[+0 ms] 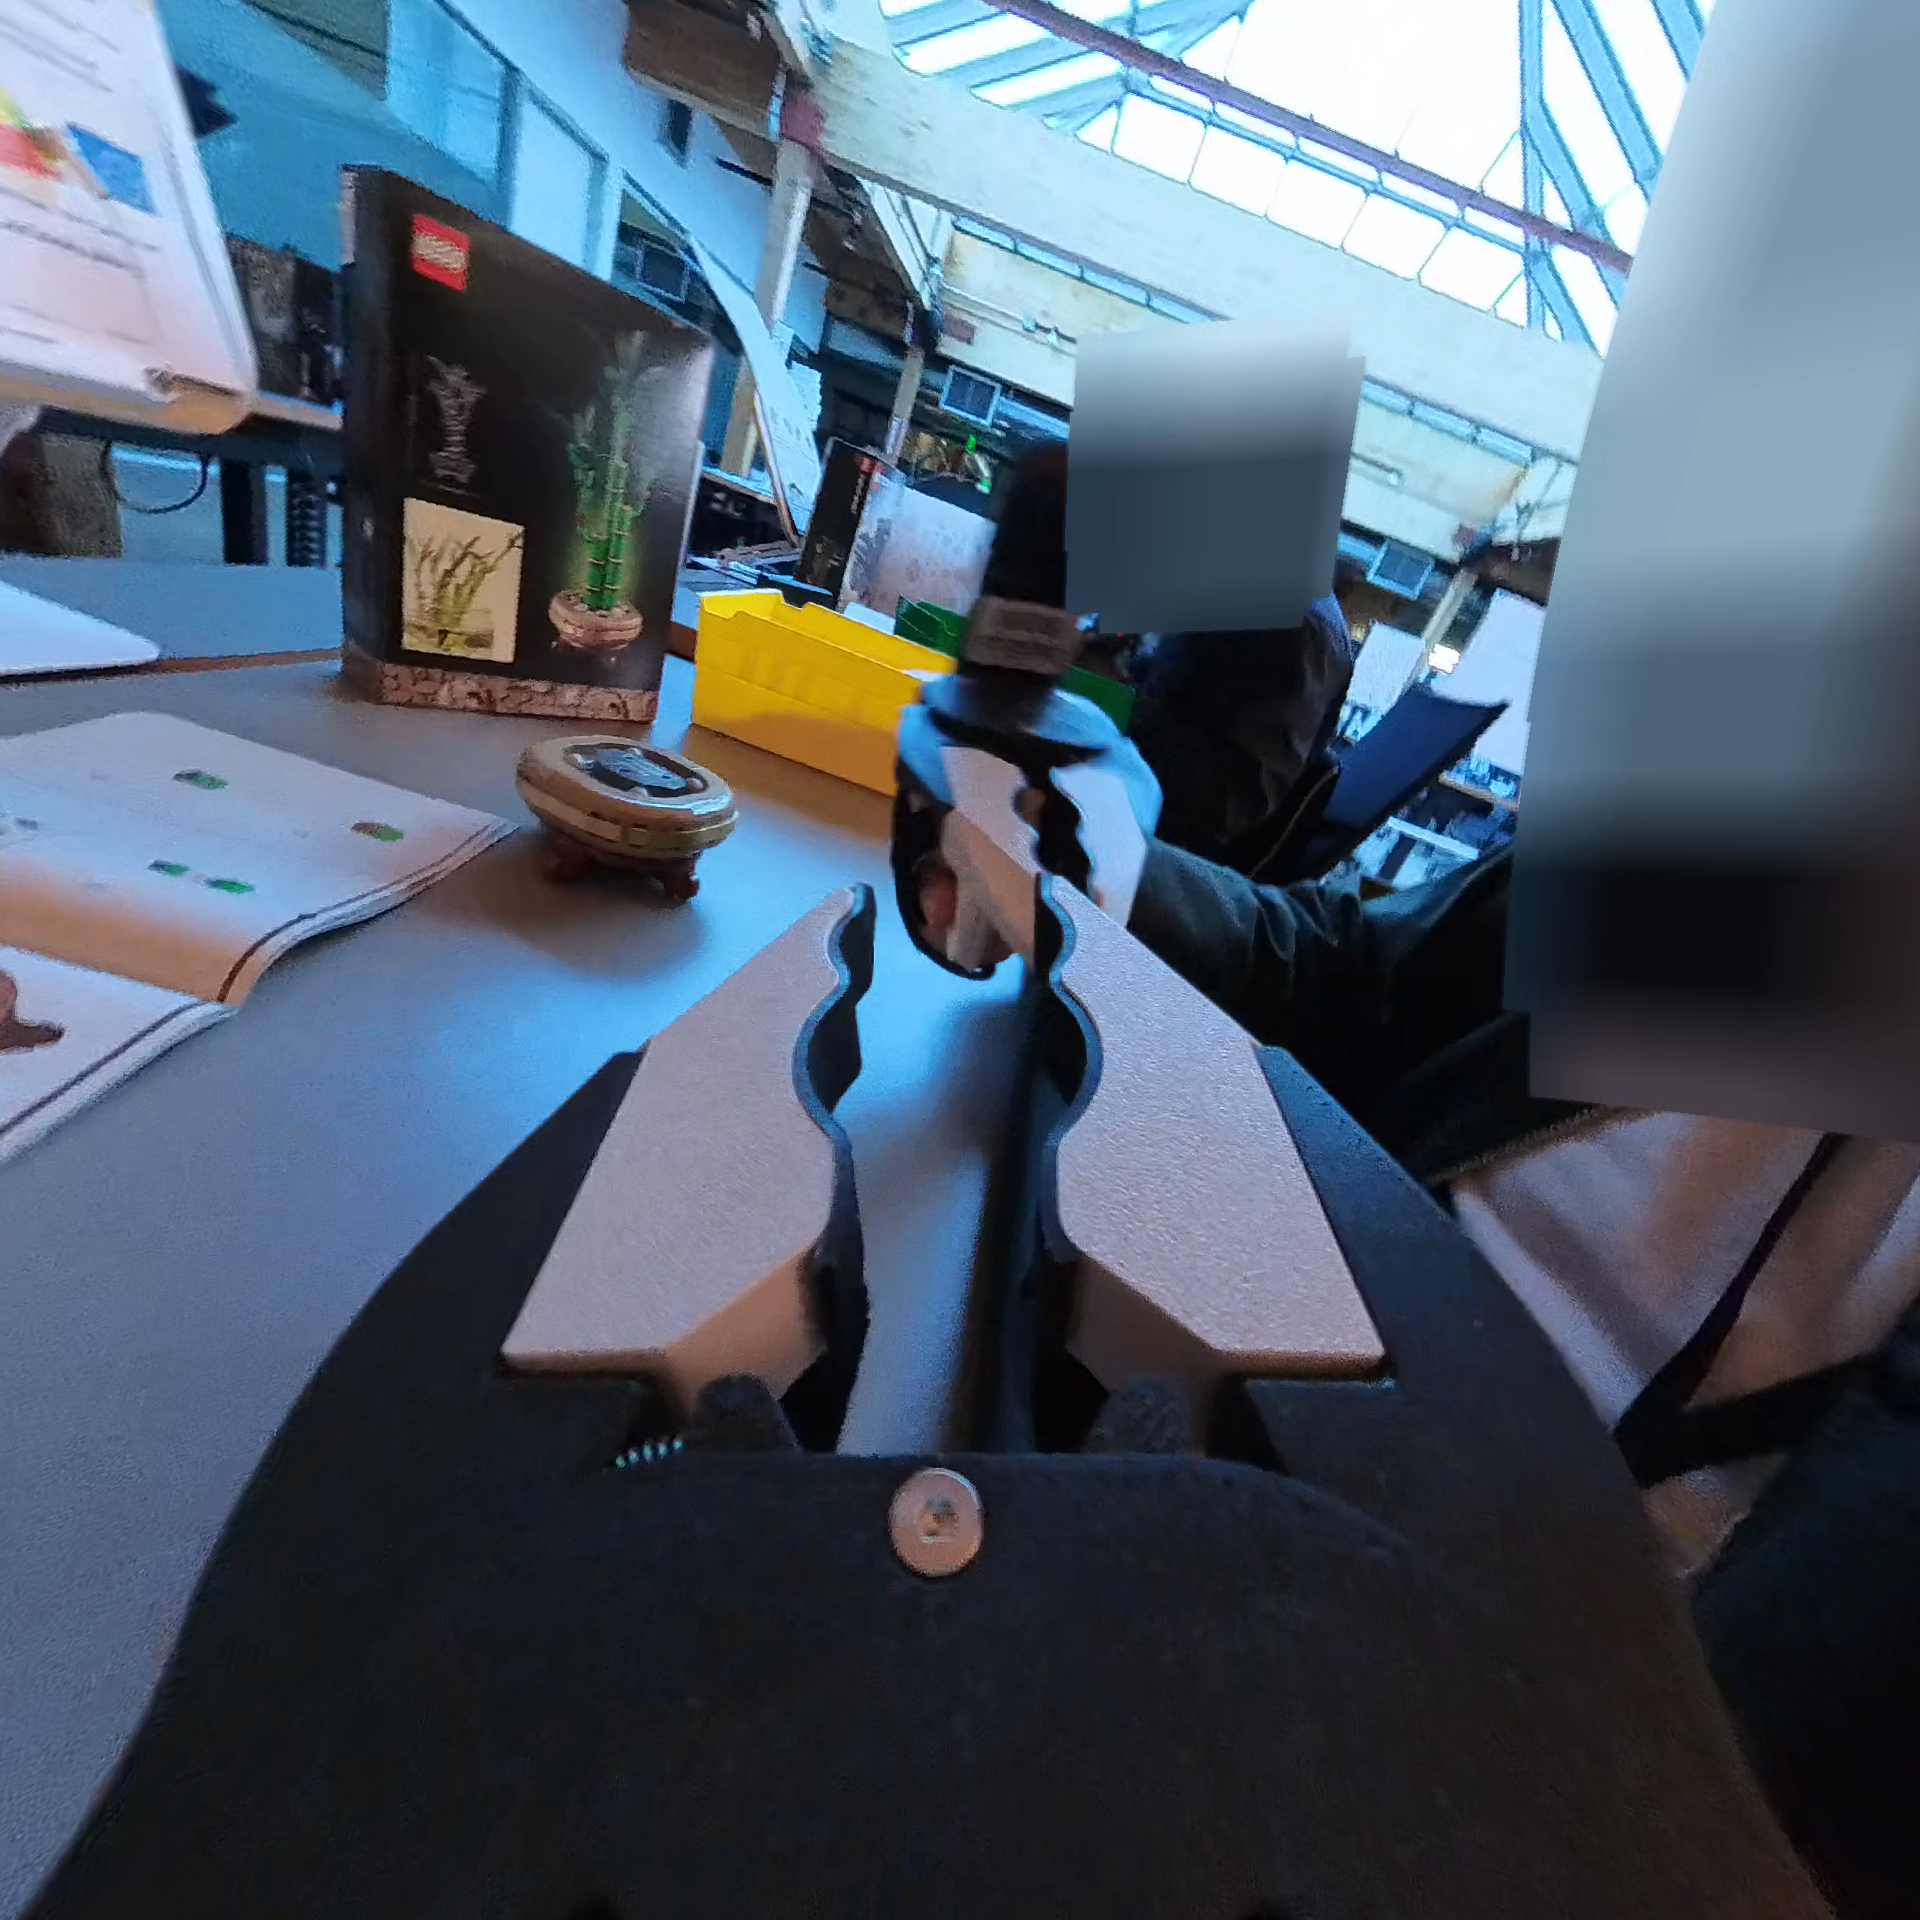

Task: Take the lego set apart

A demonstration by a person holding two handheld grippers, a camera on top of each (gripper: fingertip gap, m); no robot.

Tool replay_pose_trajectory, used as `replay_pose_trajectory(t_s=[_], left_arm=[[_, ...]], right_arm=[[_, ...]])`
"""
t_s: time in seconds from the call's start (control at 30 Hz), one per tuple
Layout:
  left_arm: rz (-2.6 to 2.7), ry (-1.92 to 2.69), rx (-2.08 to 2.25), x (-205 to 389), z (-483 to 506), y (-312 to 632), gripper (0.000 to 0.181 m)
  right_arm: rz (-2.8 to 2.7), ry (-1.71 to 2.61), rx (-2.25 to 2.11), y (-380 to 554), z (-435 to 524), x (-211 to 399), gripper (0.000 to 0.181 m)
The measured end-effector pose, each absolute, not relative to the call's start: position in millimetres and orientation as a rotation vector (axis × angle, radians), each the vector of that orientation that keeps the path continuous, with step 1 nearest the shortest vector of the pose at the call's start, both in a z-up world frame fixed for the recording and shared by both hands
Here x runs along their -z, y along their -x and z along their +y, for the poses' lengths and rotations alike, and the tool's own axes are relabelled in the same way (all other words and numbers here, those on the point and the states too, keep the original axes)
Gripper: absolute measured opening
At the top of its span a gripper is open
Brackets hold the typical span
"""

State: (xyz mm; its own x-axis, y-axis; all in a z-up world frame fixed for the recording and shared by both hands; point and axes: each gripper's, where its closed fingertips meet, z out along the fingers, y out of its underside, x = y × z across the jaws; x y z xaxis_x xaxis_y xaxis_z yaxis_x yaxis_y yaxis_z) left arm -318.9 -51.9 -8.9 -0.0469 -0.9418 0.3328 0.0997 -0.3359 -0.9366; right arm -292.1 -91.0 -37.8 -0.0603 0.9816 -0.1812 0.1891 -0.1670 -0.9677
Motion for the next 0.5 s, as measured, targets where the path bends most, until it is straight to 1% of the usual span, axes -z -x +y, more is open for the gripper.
replay_pose_trajectory(t_s=[0.07, 0.1, 0.2, 0.3, 0.43, 0.5], left_arm=[[1.075, 1.291, 1.488, 9, -69, 312, 0.029], [1.132, 1.258, 1.465, 10, -78, 307, 0.028], [1.264, 1.203, 1.333, 20, -94, 295, 0.027], [1.283, 1.169, 1.176, 24, -92, 290, 0.025], [1.284, 1.117, 1.014, 24, -88, 287, 0.025], [1.281, 1.082, 0.939, 24, -88, 286, 0.021]], right_arm=[[-1.166, 1.494, -1.712, 287, -95, 21, 0.004], [-1.107, 1.496, -1.814, 284, -93, 17, 0.004], [-1.056, 1.492, -1.891, 281, -90, 13, 0.004], [-1.05, 1.534, -1.916, 282, -90, 16, 0.005], [-0.991, 1.643, -2.029, 285, -89, 25, 0.005], [-0.951, 1.686, -2.086, 287, -87, 28, 0.005]])
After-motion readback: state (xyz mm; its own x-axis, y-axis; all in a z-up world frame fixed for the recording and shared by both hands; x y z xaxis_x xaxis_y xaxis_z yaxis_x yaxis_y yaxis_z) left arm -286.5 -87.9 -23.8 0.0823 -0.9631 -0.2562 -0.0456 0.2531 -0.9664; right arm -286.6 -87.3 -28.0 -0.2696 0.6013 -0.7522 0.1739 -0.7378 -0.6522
